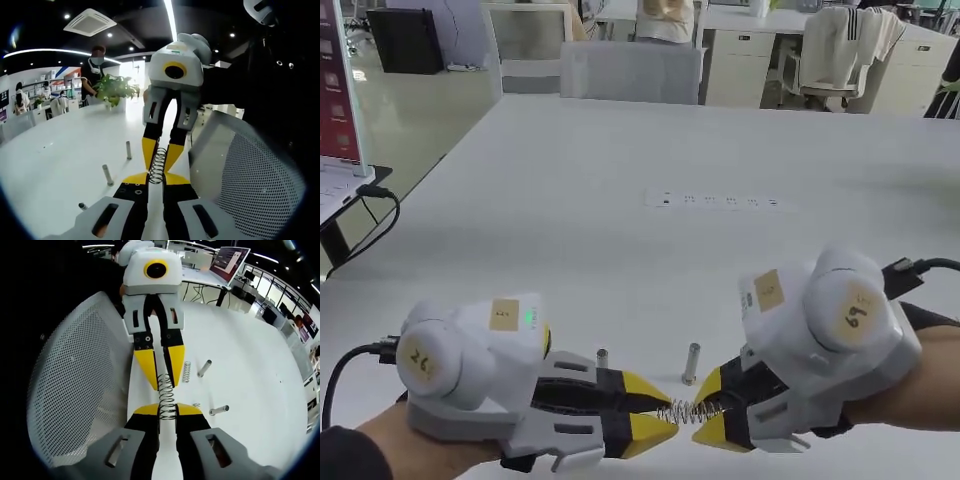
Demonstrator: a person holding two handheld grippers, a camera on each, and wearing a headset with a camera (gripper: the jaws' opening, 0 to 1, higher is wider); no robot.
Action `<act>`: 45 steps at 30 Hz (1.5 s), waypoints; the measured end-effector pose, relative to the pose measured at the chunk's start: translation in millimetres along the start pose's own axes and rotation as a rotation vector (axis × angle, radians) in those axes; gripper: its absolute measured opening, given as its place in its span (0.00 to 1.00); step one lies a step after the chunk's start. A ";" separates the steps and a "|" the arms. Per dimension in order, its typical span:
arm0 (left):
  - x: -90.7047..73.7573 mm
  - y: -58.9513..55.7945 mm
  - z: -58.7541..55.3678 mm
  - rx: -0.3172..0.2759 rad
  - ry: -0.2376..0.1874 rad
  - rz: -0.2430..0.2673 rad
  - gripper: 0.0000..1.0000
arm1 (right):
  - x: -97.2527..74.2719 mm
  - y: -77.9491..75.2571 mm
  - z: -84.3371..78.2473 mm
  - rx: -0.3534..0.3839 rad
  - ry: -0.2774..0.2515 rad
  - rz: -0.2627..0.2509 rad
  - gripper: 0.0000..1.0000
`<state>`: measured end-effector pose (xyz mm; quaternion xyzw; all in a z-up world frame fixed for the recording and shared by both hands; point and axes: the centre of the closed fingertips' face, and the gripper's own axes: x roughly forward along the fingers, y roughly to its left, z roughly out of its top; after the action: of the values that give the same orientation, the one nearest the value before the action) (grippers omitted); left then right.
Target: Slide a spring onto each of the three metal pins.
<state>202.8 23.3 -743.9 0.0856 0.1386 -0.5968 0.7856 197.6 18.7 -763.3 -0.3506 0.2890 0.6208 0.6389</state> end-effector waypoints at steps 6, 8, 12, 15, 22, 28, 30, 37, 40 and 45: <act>-0.1 0.7 0.0 -0.001 -0.004 0.001 0.02 | -5.4 0.5 8.6 0.017 -0.022 0.002 0.09; 0.2 0.5 0.0 0.002 -0.003 0.001 0.02 | -6.6 1.1 11.0 0.015 -0.026 0.002 0.09; 0.6 0.0 -0.4 0.010 0.001 0.001 0.02 | -8.4 1.5 15.3 0.016 -0.035 0.004 0.09; 1.2 -0.6 -0.9 0.014 0.004 -0.001 0.02 | -8.9 1.7 17.3 0.017 -0.036 0.003 0.09; 2.4 -2.5 -2.3 0.017 0.011 -0.006 0.02 | -9.2 4.1 20.6 0.005 -0.023 0.009 0.08; 4.1 -4.1 -3.5 0.019 0.015 -0.014 0.02 | -9.3 6.4 24.0 -0.002 -0.007 0.015 0.08; 4.6 -4.3 -4.0 0.020 0.017 -0.015 0.02 | -9.0 6.6 23.5 0.001 -0.001 0.017 0.08; 6.1 -5.2 -5.0 0.024 0.019 -0.020 0.03 | -8.8 7.5 24.0 0.010 0.008 0.020 0.08; 6.7 -5.1 -5.7 0.027 0.022 -0.020 0.03 | -8.2 7.5 23.8 0.008 0.013 0.020 0.08; 7.3 -5.6 -6.1 0.024 0.023 -0.023 0.03 | -8.2 7.9 23.3 0.006 0.022 0.024 0.08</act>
<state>198.5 17.0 -751.8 0.1003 0.1418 -0.6065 0.7759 187.7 32.6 -743.7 -0.3519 0.3019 0.6237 0.6293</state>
